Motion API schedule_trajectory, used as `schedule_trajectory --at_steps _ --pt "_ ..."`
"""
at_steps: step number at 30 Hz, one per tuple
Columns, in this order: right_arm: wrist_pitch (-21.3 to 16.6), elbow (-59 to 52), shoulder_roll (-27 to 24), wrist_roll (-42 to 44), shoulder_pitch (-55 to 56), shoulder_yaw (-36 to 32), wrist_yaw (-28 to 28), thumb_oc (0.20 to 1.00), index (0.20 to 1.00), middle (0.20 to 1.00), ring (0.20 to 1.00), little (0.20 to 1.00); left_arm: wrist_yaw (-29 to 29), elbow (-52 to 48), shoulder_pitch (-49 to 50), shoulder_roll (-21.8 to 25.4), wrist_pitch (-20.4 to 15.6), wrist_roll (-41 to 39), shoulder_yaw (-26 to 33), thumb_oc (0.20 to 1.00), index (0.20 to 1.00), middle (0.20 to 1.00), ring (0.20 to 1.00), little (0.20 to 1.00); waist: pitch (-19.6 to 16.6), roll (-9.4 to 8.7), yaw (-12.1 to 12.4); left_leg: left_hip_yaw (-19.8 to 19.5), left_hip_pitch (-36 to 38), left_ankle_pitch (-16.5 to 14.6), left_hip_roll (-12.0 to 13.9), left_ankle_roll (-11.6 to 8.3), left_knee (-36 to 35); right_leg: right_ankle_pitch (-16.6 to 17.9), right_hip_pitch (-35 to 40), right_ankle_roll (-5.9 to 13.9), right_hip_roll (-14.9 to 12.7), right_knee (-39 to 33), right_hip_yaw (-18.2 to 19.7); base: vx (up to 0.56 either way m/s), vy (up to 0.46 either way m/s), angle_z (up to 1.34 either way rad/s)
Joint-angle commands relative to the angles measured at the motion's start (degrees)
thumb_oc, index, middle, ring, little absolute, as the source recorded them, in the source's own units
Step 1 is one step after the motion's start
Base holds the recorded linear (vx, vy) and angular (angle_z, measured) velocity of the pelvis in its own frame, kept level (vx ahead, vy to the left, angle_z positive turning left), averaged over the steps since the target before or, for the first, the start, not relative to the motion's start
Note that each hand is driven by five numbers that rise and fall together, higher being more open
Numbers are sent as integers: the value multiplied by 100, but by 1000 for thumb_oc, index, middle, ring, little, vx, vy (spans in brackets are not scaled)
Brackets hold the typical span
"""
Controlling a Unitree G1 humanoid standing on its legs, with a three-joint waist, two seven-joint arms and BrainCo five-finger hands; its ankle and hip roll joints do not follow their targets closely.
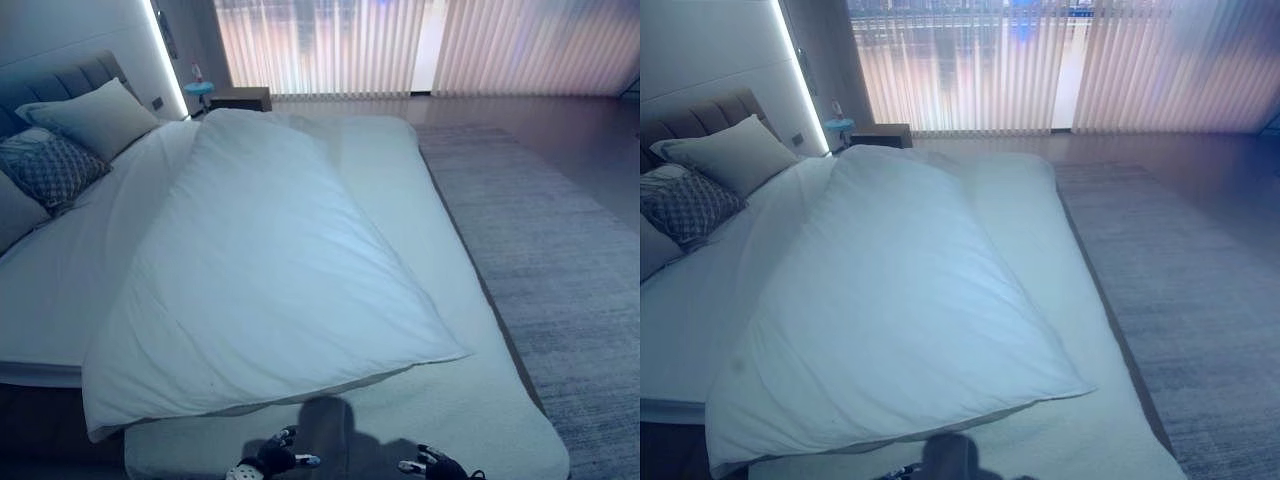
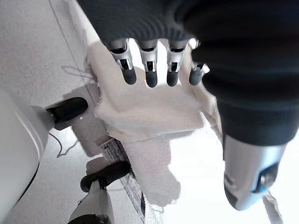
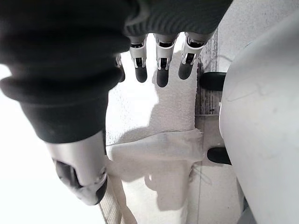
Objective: Make the bed
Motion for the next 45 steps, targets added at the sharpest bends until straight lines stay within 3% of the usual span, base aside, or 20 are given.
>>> schedule_trajectory --at_steps 1,5,11,13,14,17,23,26,31,35,45 --pt "-112 245 289 -25 -218 205 8 1000 1000 1000 1000 1000 -126 339 -278 -127 -165 -327 327 1000 1000 1000 1000 1000 -27 -382 -45 389 -100 -108 -232 61 7 81 25 185 -2 29 283 0 0 0" --pt "-136 147 269 38 -234 220 8 1000 1000 1000 1000 1000 -134 297 -271 -108 -185 -474 373 1000 1000 1000 1000 1000 25 -395 -40 396 -147 -104 -227 70 7 99 -42 181 9 29 307 -15 -12 -4" --pt "-234 -230 187 359 -355 276 -26 1000 1000 1000 1000 1000 -12 92 -425 -95 -268 -1481 694 1000 1000 1000 1000 1000 256 -456 -18 238 -526 27 -274 60 7 197 -403 147 64 29 359 -80 -24 -8" --pt "-280 -374 128 520 -374 221 -82 1000 1000 1000 1000 1000 75 26 -551 -119 -277 -1850 780 1000 1000 1000 1000 1000 360 -475 -108 391 -612 57 -235 27 7 237 -482 118 44 29 261 -79 -3 5" --pt "-304 -497 46 628 -491 244 -162 1000 1000 1000 1000 1000 107 -55 -787 -177 -272 -2236 788 1000 1000 1000 1000 1000 576 -495 -157 560 -725 153 -207 17 7 289 -587 94 23 29 157 -108 4 11" --pt "-336 -640 3 683 -577 303 -216 1000 1000 1000 1000 1000 217 -155 -951 -211 -312 -2656 879 1000 1000 1000 1000 1000 742 -503 -173 635 -813 200 -215 43 32 245 -788 63 31 281 118 -93 10 25" --pt "-463 -1249 -147 1002 -945 419 -445 1000 1000 1000 1000 1000 523 -562 -1720 -178 -494 -3905 1240 1000 1000 1000 1000 1000 1252 -631 -261 690 -2211 -111 -194 50 1486 52 -1944 5 -51 1335 24 -193 -12 10" --pt "-497 -1631 -212 1149 -1035 454 -484 1000 1000 1000 1000 1000 678 -613 -2085 -112 -509 -4409 1625 1000 1000 1000 1000 1000 1338 -653 -325 629 -2868 -398 -11 61 2294 -162 -2500 -50 -44 1949 13 -126 -39 7" --pt "-526 -2061 -299 1344 -1092 497 -411 1000 1000 1000 1000 1000 853 -699 -2441 -28 -599 -4816 1984 1000 1000 1000 1000 1000 1405 -628 -414 585 -3554 -587 146 13 2994 -334 -3105 -98 -32 2530 -71 -79 -24 1" --pt "-556 -2433 -388 1529 -1093 521 -375 1000 1000 1000 1000 1000 1027 -852 -2673 30 -800 -5339 2383 1000 1000 1000 1000 1000 1388 -583 -456 508 -4126 -701 193 15 3376 -413 -3659 -136 -16 2871 -88 -58 -4 -1" --pt "-618 -2880 -503 1597 -998 616 -372 1000 1000 1000 1000 1000 1166 -1236 -3119 97 -1179 -6059 2922 1000 1000 1000 1000 1000 1475 -608 -507 449 -4536 -656 97 44 3326 -323 -4099 -119 -30 2887 -53 -17 22 0"
